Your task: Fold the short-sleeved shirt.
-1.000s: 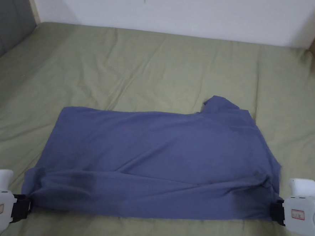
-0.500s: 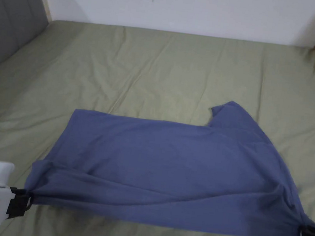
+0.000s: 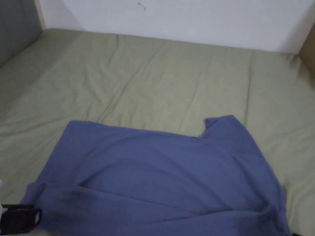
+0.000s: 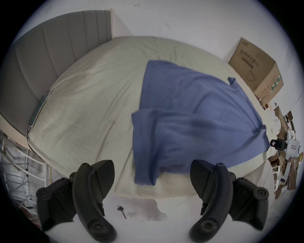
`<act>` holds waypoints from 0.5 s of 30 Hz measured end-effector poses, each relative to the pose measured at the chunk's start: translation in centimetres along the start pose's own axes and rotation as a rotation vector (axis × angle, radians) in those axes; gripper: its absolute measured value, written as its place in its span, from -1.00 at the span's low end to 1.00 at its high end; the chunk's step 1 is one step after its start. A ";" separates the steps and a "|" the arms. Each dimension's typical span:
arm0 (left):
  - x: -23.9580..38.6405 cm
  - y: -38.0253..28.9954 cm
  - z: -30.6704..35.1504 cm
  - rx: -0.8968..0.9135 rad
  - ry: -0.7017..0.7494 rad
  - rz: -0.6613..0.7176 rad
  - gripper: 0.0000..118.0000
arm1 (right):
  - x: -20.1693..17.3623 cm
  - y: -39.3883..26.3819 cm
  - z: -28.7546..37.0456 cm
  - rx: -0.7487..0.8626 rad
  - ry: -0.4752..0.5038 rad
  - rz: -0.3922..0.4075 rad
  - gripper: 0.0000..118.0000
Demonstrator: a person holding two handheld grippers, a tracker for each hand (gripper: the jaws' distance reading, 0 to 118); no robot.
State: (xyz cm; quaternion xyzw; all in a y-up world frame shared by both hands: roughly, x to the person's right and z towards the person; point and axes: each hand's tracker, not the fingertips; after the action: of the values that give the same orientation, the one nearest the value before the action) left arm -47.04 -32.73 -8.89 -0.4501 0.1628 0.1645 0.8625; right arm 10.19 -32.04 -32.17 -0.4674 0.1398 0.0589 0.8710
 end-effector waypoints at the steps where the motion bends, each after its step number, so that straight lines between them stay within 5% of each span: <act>1: 0.2 0.5 0.4 0.003 -0.005 0.005 0.67 | 0.0 0.6 0.4 0.013 0.023 -0.031 0.21; 3: 0.9 1.5 1.3 0.028 -0.050 0.003 0.44 | 0.0 1.5 0.9 0.040 0.057 -0.059 0.11; 6: 2.4 2.5 1.4 0.052 -0.027 -0.035 -0.75 | -1.2 1.9 1.0 0.058 0.017 -0.041 -0.75; 7: 2.8 2.5 1.2 0.059 -0.013 -0.048 -0.96 | -1.3 1.8 0.7 0.056 0.012 -0.044 -0.86; 15: 4.0 2.8 -1.9 0.007 -0.015 -0.028 -1.00 | -1.0 1.3 -2.5 -0.029 0.071 -0.123 -1.00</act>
State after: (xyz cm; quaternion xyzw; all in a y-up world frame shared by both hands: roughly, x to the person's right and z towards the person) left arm -44.93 -32.28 -13.67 -0.4482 0.1504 0.1551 0.8674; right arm 8.48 -33.35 -34.23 -0.4893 0.1408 -0.0092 0.8606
